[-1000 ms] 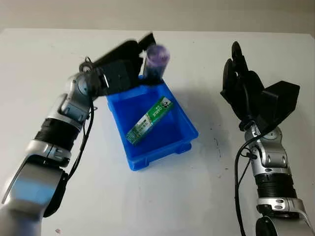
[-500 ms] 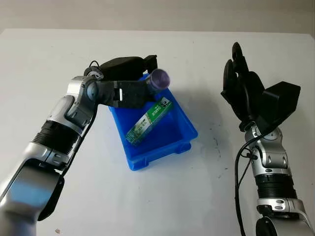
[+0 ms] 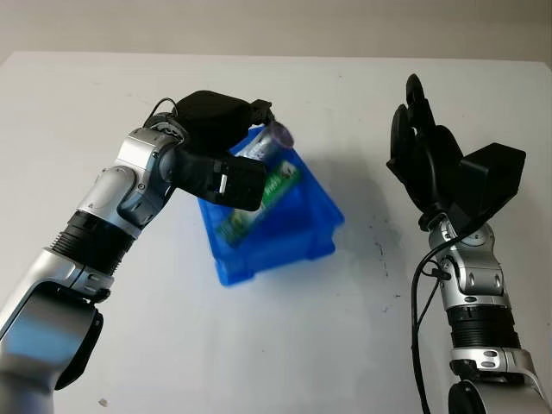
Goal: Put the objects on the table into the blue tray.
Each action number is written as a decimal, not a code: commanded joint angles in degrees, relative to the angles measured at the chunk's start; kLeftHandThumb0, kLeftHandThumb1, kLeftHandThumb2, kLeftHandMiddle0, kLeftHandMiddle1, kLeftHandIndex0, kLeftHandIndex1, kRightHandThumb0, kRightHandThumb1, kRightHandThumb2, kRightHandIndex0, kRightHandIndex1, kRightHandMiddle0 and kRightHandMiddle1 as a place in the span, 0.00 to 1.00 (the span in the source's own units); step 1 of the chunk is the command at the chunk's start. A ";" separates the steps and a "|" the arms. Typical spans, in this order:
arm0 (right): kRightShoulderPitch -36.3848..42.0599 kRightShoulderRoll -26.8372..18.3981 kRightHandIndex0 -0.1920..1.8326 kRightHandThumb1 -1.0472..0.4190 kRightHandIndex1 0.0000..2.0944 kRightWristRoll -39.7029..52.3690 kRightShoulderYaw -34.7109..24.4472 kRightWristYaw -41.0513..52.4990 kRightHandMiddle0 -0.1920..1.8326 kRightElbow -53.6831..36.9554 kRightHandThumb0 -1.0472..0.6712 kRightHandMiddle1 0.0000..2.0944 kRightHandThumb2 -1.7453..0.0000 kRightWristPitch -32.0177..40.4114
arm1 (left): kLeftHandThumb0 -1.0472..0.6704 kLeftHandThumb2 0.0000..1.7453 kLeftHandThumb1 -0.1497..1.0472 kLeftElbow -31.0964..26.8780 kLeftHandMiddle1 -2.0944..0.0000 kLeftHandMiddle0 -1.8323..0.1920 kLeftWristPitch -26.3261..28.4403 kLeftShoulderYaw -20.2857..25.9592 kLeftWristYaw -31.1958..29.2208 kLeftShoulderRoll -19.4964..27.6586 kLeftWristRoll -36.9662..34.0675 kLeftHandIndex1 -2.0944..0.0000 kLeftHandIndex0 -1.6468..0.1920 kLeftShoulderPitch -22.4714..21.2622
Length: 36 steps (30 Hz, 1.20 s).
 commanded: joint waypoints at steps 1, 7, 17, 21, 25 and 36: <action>0.21 0.05 0.00 0.00 0.00 0.10 -0.22 -0.04 0.00 0.06 0.20 0.00 0.58 -0.83 | 0.12 0.31 1.00 -0.17 0.99 0.99 -1.37 1.57 1.30 -0.18 -1.76 0.97 0.96 0.09; 0.51 -0.06 0.00 0.00 0.00 -0.07 -0.19 -0.06 0.00 -0.05 0.21 0.00 0.58 -1.07 | 0.26 0.29 1.00 1.43 1.00 1.00 -5.60 5.39 3.39 -1.37 -9.71 0.98 0.99 0.58; 0.18 0.08 0.00 0.00 0.00 0.07 -0.15 0.25 0.00 1.09 0.20 0.00 0.59 -1.93 | 0.26 0.37 1.00 1.34 1.00 1.00 -6.26 13.13 7.18 -5.08 -22.04 1.00 1.00 1.04; -0.18 -0.13 0.00 0.00 0.00 -0.04 0.03 0.57 0.00 1.50 0.19 0.00 0.59 -1.73 | 0.18 0.37 1.00 0.84 0.98 0.97 -4.88 16.15 8.32 -6.77 -26.39 0.98 0.96 0.74; -0.34 0.27 0.00 0.00 0.00 0.04 0.09 0.37 0.00 1.33 0.19 0.00 0.59 -1.54 | 0.16 0.39 1.00 -0.25 0.97 0.96 -1.00 21.59 7.10 -10.18 -36.35 0.97 0.95 0.12; -1.39 1.79 0.00 0.00 0.00 -0.05 0.53 -0.06 0.00 1.95 0.19 0.00 0.58 -2.26 | 0.12 0.45 1.00 -6.98 1.00 1.00 4.91 32.74 12.17 -12.41 -49.89 1.00 1.00 6.19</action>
